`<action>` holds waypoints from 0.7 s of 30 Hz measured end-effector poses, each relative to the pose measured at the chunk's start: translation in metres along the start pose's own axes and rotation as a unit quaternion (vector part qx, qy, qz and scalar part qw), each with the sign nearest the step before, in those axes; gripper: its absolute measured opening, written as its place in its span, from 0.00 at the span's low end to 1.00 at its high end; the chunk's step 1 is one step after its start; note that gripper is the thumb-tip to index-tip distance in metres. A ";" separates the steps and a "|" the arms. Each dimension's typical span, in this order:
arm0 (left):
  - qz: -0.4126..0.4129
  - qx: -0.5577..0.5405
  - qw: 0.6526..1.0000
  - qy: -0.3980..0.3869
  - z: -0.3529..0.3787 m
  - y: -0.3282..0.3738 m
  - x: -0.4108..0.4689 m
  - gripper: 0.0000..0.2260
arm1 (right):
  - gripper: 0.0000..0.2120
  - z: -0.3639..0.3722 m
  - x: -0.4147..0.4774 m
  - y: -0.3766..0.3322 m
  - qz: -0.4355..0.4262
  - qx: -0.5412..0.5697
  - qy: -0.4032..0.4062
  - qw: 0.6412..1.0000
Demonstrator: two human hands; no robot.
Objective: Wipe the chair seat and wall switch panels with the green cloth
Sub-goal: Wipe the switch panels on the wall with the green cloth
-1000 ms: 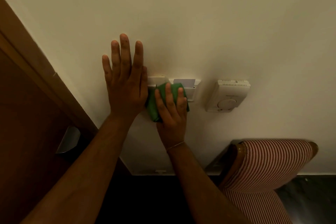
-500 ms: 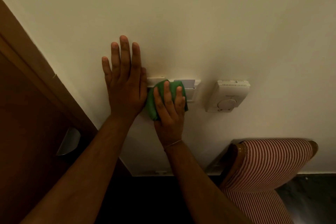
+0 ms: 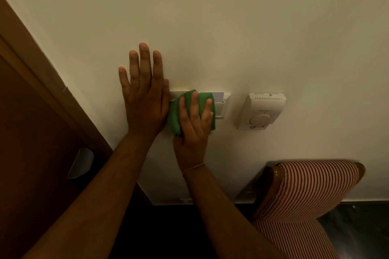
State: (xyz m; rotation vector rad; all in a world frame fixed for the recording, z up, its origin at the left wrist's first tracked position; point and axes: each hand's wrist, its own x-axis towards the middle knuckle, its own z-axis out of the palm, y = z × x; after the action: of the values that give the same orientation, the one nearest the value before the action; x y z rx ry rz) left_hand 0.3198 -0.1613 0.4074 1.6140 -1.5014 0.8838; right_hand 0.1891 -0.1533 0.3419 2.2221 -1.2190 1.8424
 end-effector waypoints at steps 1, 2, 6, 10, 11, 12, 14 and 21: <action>0.002 0.000 1.000 0.000 0.000 0.000 0.000 0.31 | 0.19 0.001 0.001 0.000 -0.008 -0.004 -0.004 1.000; 0.001 -0.004 1.000 0.001 0.001 -0.001 0.000 0.31 | 0.19 0.001 0.001 0.003 -0.017 -0.014 -0.007 1.000; -0.012 -0.024 1.000 0.008 0.001 0.000 0.000 0.31 | 0.19 -0.012 -0.003 0.026 -0.075 -0.082 -0.041 0.993; -0.017 -0.019 1.000 0.007 -0.001 0.000 0.001 0.30 | 0.29 -0.023 -0.011 0.042 -0.057 -0.120 -0.021 0.991; -0.016 -0.014 1.000 0.004 -0.002 0.000 0.001 0.29 | 0.31 -0.025 -0.013 0.044 -0.036 -0.120 -0.011 0.992; -0.016 -0.010 1.000 0.002 -0.002 -0.001 0.001 0.29 | 0.32 -0.027 -0.015 0.046 -0.012 -0.117 -0.003 0.993; -0.017 -0.007 1.000 0.001 -0.001 0.000 0.001 0.28 | 0.36 -0.028 -0.018 0.044 0.037 -0.105 0.011 0.994; -0.011 -0.011 1.000 0.016 0.003 0.000 0.001 0.31 | 0.37 -0.012 -0.012 0.026 -0.024 -0.115 -0.035 0.993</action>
State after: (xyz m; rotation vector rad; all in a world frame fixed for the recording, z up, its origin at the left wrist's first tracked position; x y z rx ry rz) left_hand 0.3203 -0.1642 0.4070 1.5908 -1.4641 0.8747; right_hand 0.1650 -0.1591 0.3239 2.1848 -1.3027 1.5328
